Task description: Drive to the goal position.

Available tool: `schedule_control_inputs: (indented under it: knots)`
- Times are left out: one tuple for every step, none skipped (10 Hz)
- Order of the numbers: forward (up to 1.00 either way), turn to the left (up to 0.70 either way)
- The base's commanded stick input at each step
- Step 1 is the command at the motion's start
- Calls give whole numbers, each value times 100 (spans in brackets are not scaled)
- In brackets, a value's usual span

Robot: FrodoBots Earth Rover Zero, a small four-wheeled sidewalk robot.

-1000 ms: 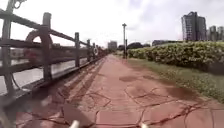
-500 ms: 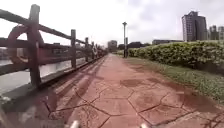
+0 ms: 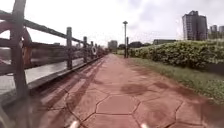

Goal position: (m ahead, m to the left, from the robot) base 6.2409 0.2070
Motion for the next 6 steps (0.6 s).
schedule_control_inputs:
  knots:
    - [70, 0]
    - [70, 0]
    - [70, 0]
    - [70, 0]
    - [70, 0]
    - [70, 0]
